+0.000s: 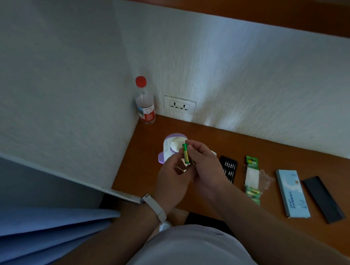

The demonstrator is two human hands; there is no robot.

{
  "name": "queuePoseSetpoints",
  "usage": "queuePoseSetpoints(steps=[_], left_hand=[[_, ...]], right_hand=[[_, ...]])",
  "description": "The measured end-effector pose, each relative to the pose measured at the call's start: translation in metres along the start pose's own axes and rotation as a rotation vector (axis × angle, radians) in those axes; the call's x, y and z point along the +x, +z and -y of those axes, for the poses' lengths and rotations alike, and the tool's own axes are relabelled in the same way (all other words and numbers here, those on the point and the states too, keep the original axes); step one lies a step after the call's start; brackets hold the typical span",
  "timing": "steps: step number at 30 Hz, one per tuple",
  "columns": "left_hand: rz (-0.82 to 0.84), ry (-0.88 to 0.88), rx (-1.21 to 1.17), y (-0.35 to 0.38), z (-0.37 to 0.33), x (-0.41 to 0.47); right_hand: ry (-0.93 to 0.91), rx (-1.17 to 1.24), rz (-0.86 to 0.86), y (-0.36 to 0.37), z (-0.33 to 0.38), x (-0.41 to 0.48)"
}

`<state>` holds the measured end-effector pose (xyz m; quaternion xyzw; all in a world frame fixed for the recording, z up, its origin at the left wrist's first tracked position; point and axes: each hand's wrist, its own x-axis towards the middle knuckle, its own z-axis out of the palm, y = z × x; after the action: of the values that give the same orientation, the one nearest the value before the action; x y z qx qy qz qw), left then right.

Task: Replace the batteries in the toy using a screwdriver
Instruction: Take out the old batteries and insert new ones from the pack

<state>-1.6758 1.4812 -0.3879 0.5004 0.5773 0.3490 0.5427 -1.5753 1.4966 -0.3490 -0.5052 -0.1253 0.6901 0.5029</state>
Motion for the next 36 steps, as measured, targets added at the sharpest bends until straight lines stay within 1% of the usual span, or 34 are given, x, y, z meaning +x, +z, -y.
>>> queuePoseSetpoints(steps=[3, 9, 14, 20, 25, 29, 32, 34, 36], left_hand=[[-0.001, 0.005, -0.082, -0.002, 0.001, 0.001], [-0.096, 0.029, -0.044, -0.001, 0.007, 0.001], [-0.118, 0.066, 0.037, -0.007, 0.011, 0.003], [-0.104, 0.054, 0.044, -0.017, 0.021, 0.002], [-0.095, 0.106, 0.017, -0.028, 0.02, 0.002], [-0.122, 0.139, 0.091, -0.037, 0.025, 0.003], [-0.155, 0.153, 0.117, -0.043, 0.03, 0.006], [-0.175, 0.171, 0.126, -0.046, 0.033, 0.008], [-0.188, 0.199, 0.161, -0.048, 0.034, 0.01]], right_hand=[[-0.002, 0.034, 0.016, 0.0, -0.002, 0.003], [0.048, 0.111, 0.089, 0.0, -0.005, 0.004], [0.023, 0.054, 0.02, -0.005, -0.004, 0.009], [-0.053, -0.088, -0.031, -0.019, 0.003, 0.014], [0.023, -0.114, -0.009, -0.027, -0.001, 0.01], [0.073, -0.115, -0.017, -0.036, -0.006, 0.007], [0.076, -0.133, -0.01, -0.041, -0.006, 0.008], [0.034, -0.199, -0.023, -0.044, -0.007, 0.01], [-0.068, -0.393, -0.077, -0.046, -0.007, 0.011]])
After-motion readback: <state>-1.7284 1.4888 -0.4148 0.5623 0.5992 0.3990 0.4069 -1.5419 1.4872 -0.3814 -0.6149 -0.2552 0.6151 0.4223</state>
